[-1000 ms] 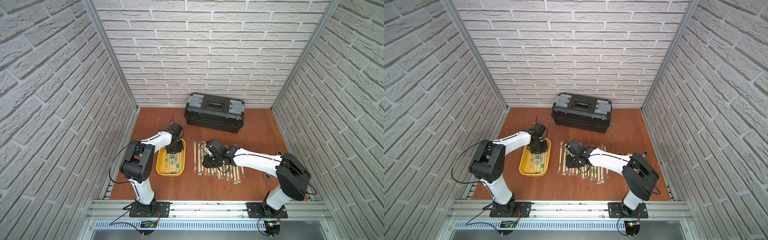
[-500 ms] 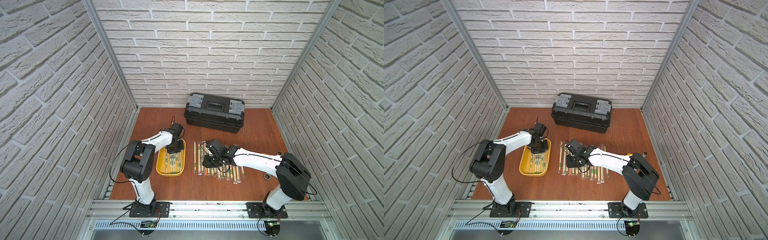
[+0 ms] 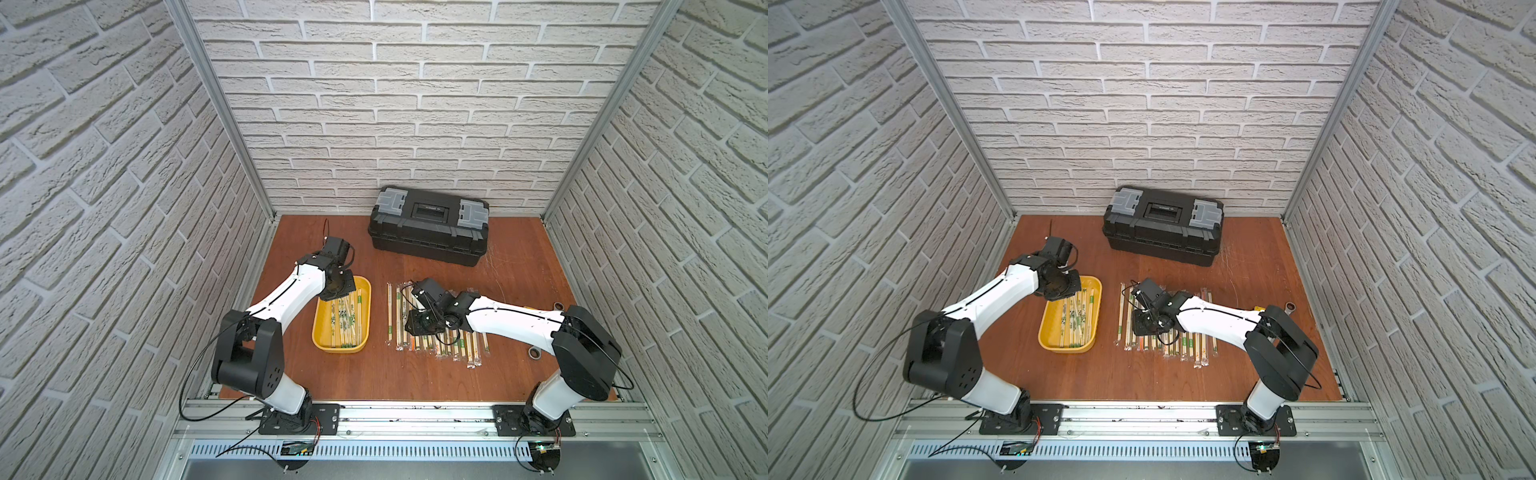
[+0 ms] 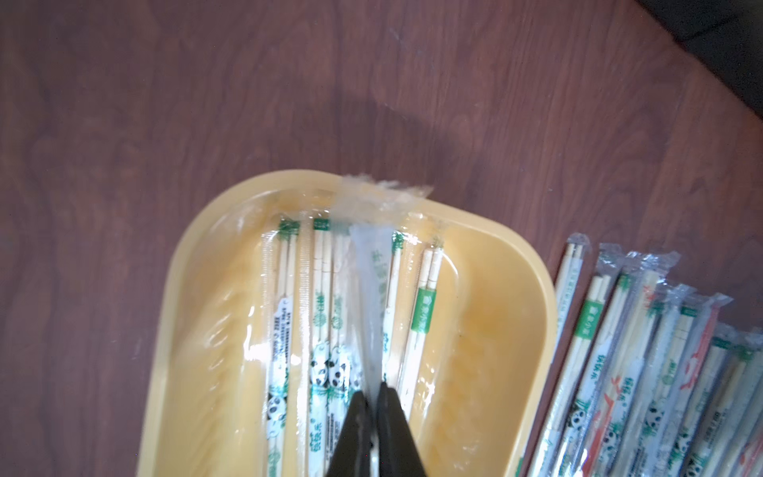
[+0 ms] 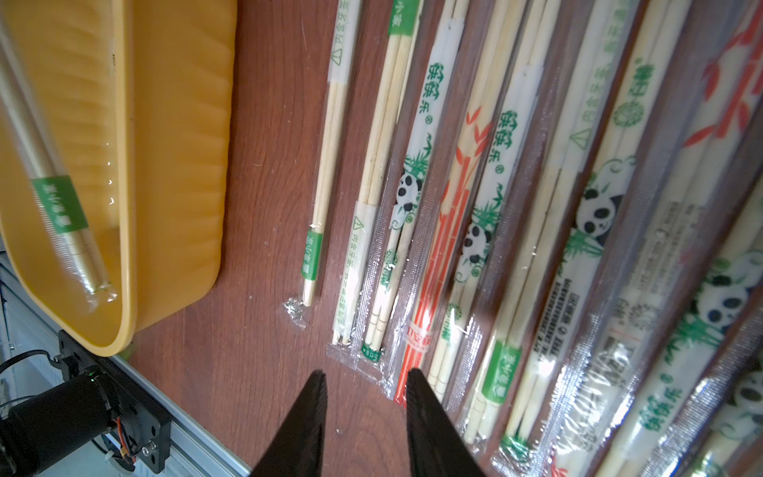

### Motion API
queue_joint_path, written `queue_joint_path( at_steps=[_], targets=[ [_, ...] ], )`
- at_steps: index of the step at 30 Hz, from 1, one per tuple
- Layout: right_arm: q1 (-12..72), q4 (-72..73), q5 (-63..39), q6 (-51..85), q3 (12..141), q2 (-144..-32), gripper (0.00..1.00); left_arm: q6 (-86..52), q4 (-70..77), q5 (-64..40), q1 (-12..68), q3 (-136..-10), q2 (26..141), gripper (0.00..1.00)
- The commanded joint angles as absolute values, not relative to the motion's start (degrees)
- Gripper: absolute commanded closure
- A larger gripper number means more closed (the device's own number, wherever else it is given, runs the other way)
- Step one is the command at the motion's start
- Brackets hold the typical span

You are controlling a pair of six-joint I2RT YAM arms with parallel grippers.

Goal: Take the paired disposable chopsticks out of the storage box
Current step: Pick up the paired disposable chopsticks from the storage box, then place the paired disposable chopsticks at the center of the board.

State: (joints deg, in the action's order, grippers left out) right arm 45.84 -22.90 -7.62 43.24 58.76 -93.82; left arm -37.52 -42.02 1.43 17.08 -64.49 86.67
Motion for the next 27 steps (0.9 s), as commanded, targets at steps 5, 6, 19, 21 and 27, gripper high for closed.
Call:
queue_joint_path(
  at_steps=[5, 6, 19, 21, 27],
  targets=[
    [44.9, -21.0, -7.9, 43.3, 58.8, -92.0, 0.65, -36.5, -44.5, 0.7, 22.1, -69.3, 85.9, 0.99],
    [44.7, -21.0, -7.9, 43.3, 58.6, -91.8, 0.65, -37.0, -44.3, 0.8, 23.5, -70.0, 86.8, 0.99],
    [41.9, -20.4, -7.5, 43.9, 52.4, -86.8, 0.65, -40.6, -41.2, 1.3, 33.8, -78.5, 103.6, 0.97],
    [41.7, -20.5, -7.4, 43.7, 51.7, -86.4, 0.65, -40.6, -41.3, 1.4, 33.9, -79.1, 105.7, 0.97],
    [41.6, -20.0, -7.5, 43.8, 50.5, -85.5, 0.65, -40.5, -40.8, 1.6, 34.0, -78.5, 108.6, 0.95]
  ],
)
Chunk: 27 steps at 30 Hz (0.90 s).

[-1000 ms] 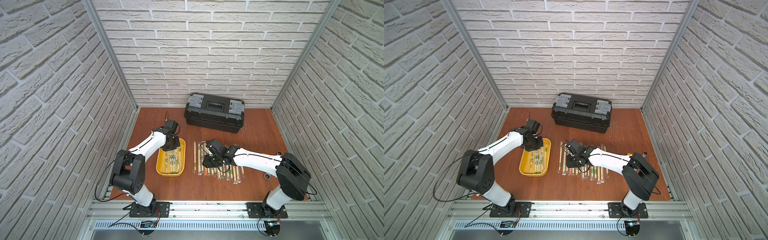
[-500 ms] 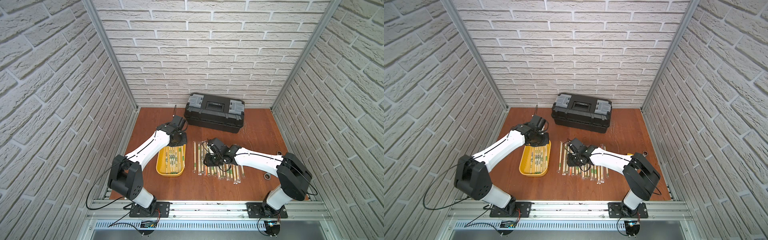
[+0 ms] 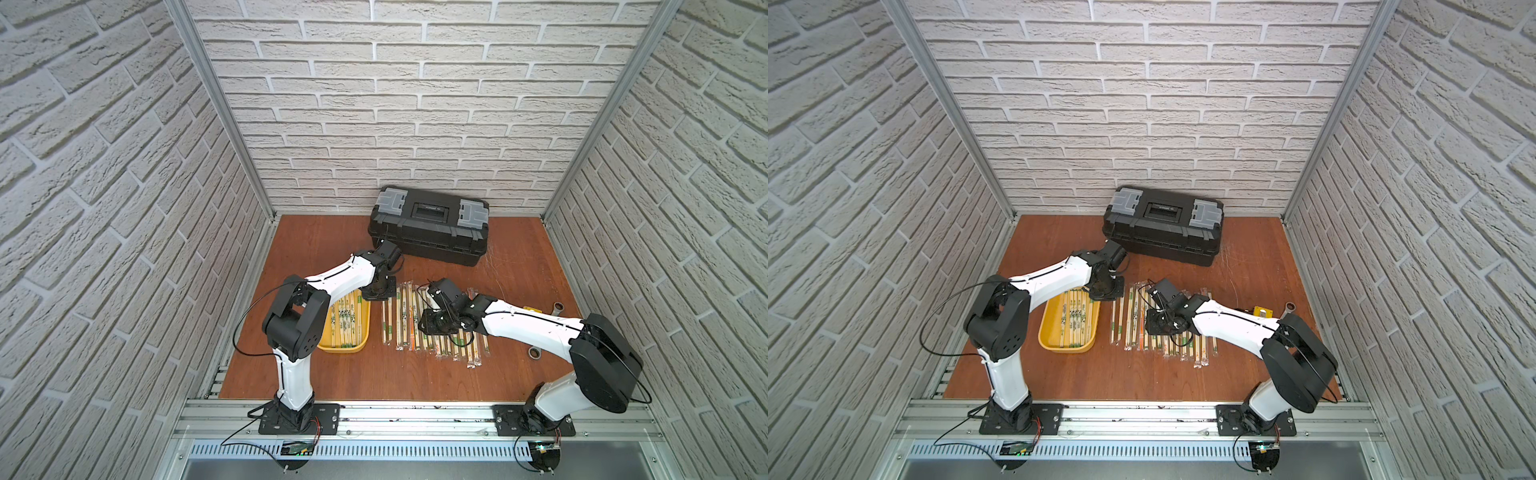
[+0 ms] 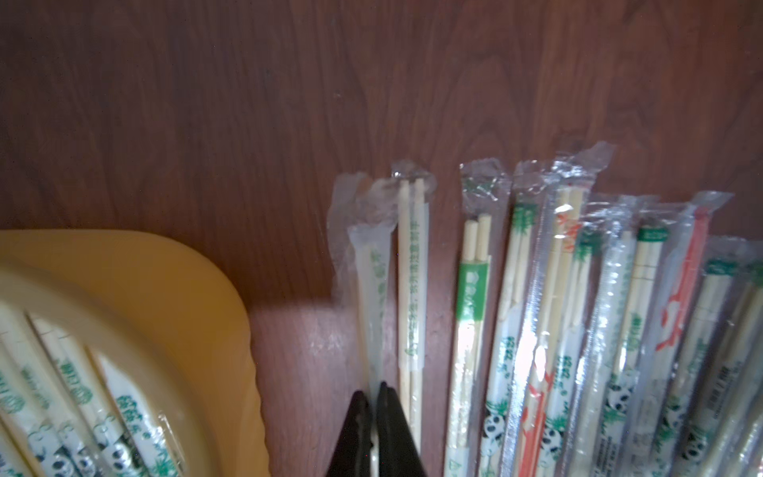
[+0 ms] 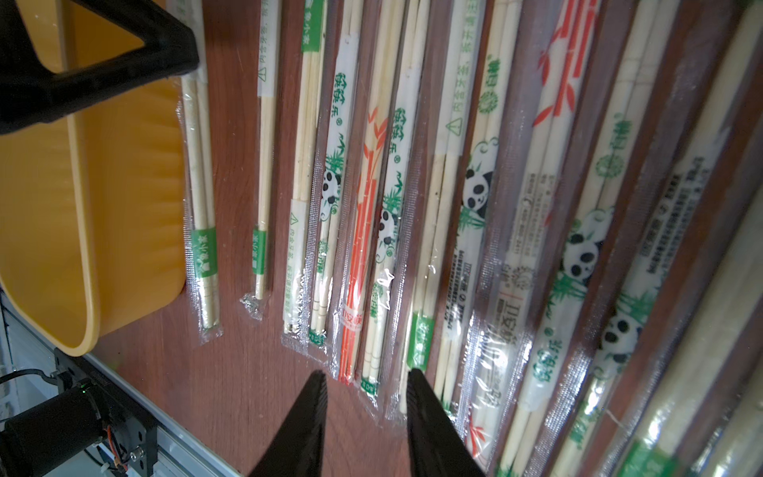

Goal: Take the paired disposable chopsticks out of the storage box
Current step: Place the paired disposable chopsticks at the center of the board.

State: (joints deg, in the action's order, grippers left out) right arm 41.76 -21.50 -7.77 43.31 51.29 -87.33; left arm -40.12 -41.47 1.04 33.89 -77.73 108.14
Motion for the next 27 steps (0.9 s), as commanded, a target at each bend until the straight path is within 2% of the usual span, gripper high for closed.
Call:
queue_joint_path(
  at_steps=[1, 4, 9, 10, 18, 27],
  targets=[
    [41.6, -19.9, -7.5, 43.7, 50.5, -85.6, 0.65, -40.5, -40.6, 1.6, 34.0, -78.3, 108.9, 0.94],
    [41.5, -19.8, -7.7, 43.8, 50.4, -85.6, 0.65, -40.7, -40.1, 1.0, 34.1, -77.8, 109.7, 0.90],
    [41.6, -20.0, -7.8, 43.6, 50.8, -85.8, 0.65, -41.0, -39.4, -0.5, 34.4, -78.0, 109.1, 0.68],
    [41.5, -20.0, -7.9, 43.7, 50.9, -85.9, 0.65, -41.0, -39.5, -0.7, 34.4, -78.1, 108.6, 0.66],
    [41.5, -20.1, -8.1, 43.8, 51.7, -86.6, 0.65, -41.4, -40.3, 1.0, 33.1, -75.7, 98.8, 0.64],
    [41.6, -19.6, -8.9, 43.9, 52.8, -88.1, 0.65, -39.6, -41.0, 2.1, 24.4, -66.0, 90.0, 0.66]
  ],
)
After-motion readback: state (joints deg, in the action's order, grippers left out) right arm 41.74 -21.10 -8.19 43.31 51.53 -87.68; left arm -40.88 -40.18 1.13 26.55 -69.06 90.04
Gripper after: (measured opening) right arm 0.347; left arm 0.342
